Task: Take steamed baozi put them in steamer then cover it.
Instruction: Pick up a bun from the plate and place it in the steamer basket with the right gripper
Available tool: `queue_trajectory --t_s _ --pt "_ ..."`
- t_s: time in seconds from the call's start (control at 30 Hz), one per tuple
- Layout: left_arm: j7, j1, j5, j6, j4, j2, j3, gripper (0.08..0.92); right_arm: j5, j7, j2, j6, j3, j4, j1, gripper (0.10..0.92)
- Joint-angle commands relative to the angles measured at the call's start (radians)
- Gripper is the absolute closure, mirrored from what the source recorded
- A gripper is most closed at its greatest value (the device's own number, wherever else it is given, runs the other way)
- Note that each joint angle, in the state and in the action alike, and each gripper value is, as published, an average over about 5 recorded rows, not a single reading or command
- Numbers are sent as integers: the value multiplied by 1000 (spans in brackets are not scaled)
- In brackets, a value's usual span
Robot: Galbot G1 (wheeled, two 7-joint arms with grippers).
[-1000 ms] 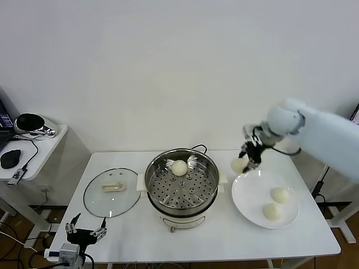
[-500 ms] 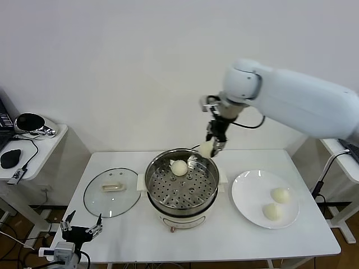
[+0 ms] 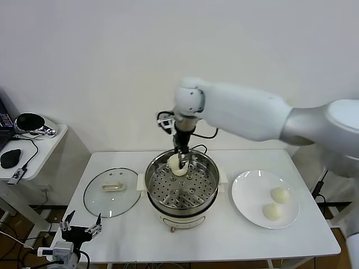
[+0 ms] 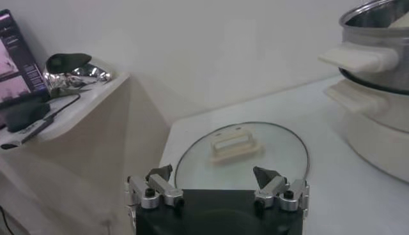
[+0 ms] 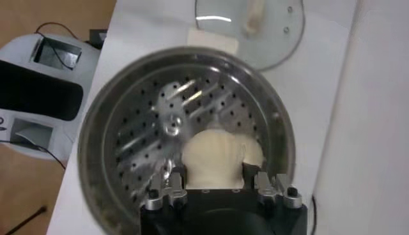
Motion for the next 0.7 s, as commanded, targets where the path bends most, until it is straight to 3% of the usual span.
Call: queue_trajectory --t_s 0.03,0.7 --pt "1 -4 -4 0 11 3 3 177 -56 31 130 -15 12 -100 -112 482" --pt "0 -8 -3 0 24 2 10 177 -122 79 147 -33 23 -89 -189 478"
